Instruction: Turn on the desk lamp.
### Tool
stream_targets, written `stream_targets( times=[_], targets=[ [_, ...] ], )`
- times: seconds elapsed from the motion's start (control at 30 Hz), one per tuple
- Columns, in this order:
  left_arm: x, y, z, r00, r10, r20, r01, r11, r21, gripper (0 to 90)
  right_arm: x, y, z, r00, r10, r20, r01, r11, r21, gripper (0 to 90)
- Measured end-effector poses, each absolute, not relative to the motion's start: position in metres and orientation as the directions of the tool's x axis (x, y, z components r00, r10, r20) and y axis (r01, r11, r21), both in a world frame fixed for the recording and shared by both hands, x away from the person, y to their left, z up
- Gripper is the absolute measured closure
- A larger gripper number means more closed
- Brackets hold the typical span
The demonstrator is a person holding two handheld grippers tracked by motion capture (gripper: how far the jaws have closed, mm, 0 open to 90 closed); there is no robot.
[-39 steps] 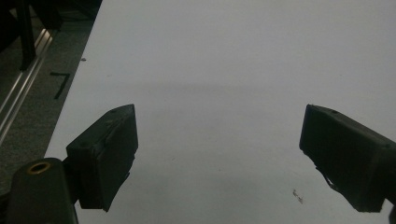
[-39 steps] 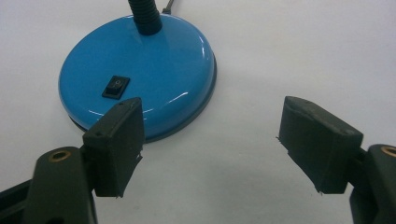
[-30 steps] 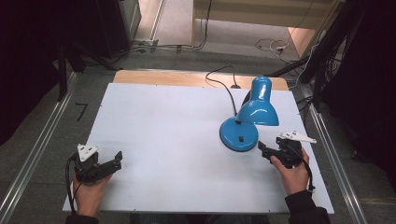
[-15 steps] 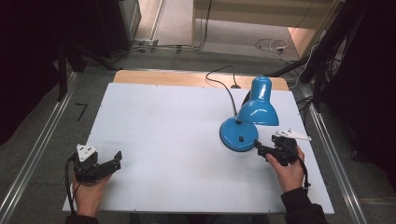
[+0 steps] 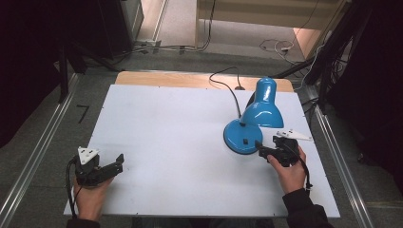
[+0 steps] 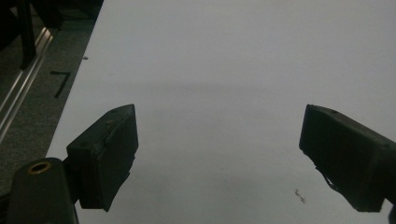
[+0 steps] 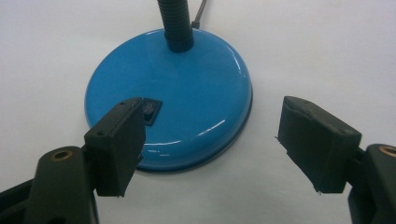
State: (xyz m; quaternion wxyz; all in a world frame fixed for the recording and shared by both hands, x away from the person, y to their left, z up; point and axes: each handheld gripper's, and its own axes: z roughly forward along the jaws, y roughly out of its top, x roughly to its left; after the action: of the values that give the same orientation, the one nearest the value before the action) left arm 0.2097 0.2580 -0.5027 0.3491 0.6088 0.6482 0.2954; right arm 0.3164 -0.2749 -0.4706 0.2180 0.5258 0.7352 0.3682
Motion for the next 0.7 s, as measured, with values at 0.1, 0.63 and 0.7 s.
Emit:
stream_targets(
  times=[0.1, 0.63, 0.7],
  targets=[
    [0.21, 0.258, -0.503, -0.016, 0.996, -0.093, 0.582, 0.085, 0.808, 12.2, 0.317, -0.272, -0.471, -0.355, 0.933, 0.063, 0.611, 0.18, 0.771, 22.4],
    [0.209, 0.259, -0.502, -0.015, 0.995, -0.096, 0.58, 0.087, 0.81, 12.6, 0.326, -0.258, -0.475, -0.424, 0.902, 0.08, 0.578, 0.201, 0.791, 60.9],
    [0.209, 0.259, -0.502, -0.015, 0.995, -0.097, 0.58, 0.087, 0.81, 12.6, 0.327, -0.257, -0.475, -0.424, 0.901, 0.086, 0.58, 0.198, 0.79, 63.2]
  ],
)
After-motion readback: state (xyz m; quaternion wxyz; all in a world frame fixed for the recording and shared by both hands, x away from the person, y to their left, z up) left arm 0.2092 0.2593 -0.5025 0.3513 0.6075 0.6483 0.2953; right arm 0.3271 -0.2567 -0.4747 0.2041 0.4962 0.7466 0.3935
